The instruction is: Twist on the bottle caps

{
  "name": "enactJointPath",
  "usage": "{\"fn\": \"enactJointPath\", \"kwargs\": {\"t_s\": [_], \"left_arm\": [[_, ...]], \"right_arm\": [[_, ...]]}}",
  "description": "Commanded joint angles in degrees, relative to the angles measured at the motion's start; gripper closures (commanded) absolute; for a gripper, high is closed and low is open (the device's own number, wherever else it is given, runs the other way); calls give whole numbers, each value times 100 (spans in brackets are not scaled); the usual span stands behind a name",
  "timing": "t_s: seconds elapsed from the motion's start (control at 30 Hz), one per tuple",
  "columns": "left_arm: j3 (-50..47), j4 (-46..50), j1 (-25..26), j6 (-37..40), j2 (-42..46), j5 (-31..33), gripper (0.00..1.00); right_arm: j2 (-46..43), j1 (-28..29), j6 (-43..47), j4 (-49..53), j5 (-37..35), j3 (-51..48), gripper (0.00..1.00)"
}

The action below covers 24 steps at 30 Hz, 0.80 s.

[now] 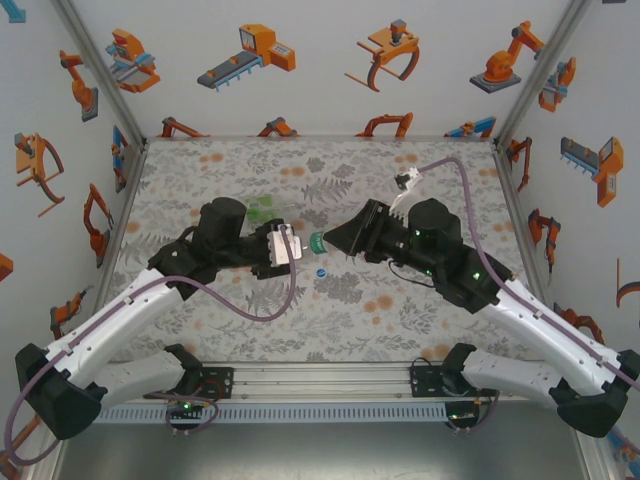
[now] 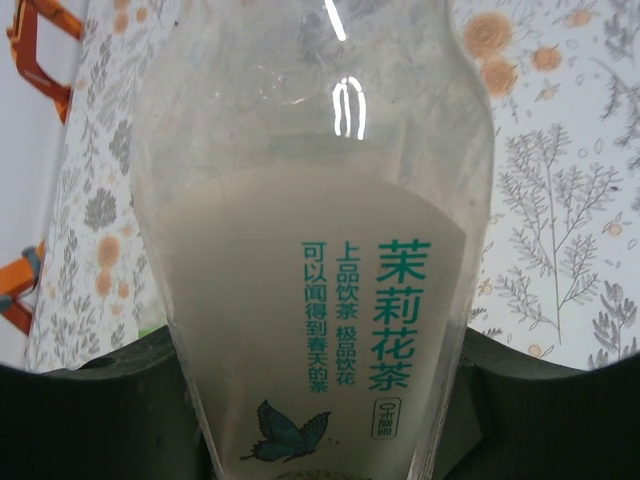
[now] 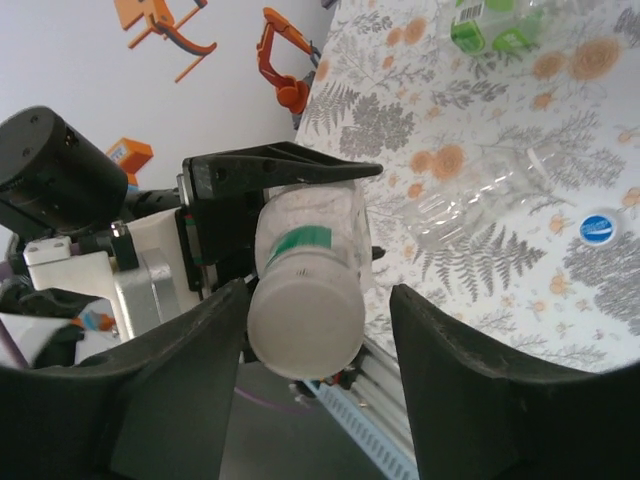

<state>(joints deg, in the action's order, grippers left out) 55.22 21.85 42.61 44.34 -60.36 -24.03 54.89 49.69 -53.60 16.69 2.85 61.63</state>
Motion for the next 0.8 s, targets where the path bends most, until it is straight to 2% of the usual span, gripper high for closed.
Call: {"fn": "enactJointPath", "kwargs": {"t_s": [0.0,0.3,0.53,0.77], "left_arm": [[121,-185,40,75,28,-382,100],[88,-150,48,129,68,-725,100],[120,-26,57,218,68,-1036,100],[151,65,85,267,52,-1133,100]], "right_arm": [[-329,22,888,86,-118,260,37],[-714,18,3489,344,268,575,34],[-906,22,5343,131,154,525,40],[-741,23,6972,692,1882,817,38]]}}
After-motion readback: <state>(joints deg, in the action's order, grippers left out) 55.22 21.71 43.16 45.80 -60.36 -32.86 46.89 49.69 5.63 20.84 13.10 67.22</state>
